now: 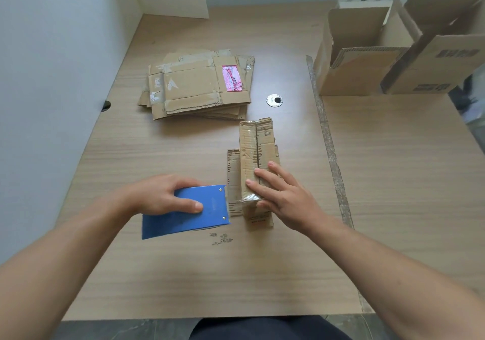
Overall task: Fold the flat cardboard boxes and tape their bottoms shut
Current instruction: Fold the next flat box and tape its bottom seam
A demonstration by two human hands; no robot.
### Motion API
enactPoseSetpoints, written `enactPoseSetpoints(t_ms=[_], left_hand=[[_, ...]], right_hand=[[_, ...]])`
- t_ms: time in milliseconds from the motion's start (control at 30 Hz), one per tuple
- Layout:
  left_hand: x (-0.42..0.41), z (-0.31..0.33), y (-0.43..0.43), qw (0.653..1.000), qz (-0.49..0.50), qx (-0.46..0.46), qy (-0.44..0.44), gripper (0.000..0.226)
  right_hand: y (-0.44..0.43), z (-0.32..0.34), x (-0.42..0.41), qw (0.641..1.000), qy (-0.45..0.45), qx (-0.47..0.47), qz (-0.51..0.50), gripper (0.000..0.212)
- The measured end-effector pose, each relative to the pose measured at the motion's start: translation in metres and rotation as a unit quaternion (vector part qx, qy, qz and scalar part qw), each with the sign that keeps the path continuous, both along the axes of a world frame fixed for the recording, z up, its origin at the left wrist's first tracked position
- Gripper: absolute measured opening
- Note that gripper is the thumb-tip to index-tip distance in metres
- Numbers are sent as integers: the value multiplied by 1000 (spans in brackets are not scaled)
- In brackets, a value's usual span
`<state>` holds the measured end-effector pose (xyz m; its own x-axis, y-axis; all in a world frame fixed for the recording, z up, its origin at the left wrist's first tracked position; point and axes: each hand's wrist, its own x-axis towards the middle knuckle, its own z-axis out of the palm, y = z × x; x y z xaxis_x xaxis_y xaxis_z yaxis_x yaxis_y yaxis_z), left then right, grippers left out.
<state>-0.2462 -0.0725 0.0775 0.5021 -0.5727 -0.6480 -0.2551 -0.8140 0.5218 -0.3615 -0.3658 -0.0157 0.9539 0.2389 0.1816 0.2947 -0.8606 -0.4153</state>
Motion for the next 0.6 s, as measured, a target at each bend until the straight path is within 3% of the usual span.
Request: enactPoseSetpoints(t_ms=[200,433,600], left_hand=[[9,-2,21,997,19,59,-44,24],[1,-42,-25,969,-1,109,-222,56],[0,-46,-46,951,-2,120,-284,60]], right_hand=[[6,0,3,997,69,19,-18,47],[8,3,2,997,74,18,-22,47],[9,3,4,996,80,8,-23,48]])
